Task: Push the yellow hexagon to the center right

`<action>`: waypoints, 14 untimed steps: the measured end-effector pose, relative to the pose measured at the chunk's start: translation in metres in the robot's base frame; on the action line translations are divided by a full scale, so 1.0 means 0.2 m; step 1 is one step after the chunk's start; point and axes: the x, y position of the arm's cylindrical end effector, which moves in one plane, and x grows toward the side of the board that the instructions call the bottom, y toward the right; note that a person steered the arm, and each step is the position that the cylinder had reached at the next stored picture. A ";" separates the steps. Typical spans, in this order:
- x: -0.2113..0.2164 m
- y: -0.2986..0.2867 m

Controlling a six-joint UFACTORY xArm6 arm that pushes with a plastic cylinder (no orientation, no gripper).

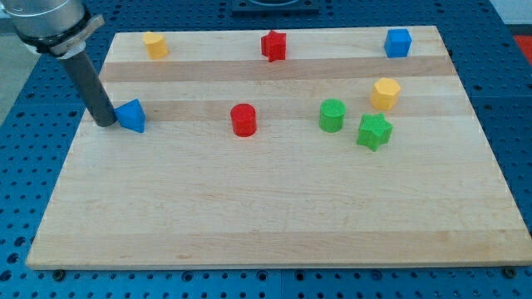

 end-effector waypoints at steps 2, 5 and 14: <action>0.01 0.01; 0.30 0.35; -0.30 1.81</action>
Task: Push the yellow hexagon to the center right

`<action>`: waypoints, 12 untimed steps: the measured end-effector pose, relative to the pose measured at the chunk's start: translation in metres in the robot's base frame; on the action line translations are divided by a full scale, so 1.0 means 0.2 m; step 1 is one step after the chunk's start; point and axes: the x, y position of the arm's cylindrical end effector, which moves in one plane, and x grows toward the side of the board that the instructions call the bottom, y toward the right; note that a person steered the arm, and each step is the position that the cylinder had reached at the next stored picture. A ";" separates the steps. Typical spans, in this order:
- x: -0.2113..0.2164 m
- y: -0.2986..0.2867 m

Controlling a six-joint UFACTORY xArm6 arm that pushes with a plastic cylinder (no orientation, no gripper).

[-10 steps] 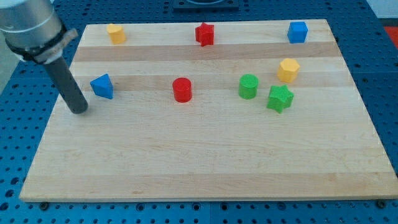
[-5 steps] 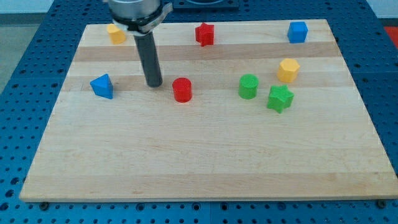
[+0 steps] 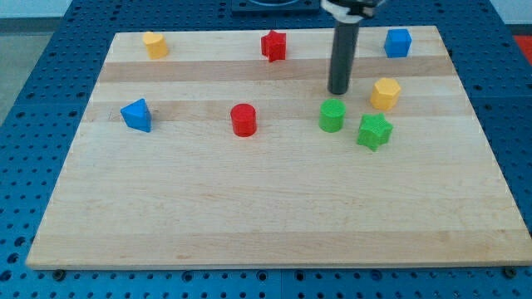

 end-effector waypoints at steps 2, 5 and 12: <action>-0.04 0.21; 0.04 0.28; 0.11 0.37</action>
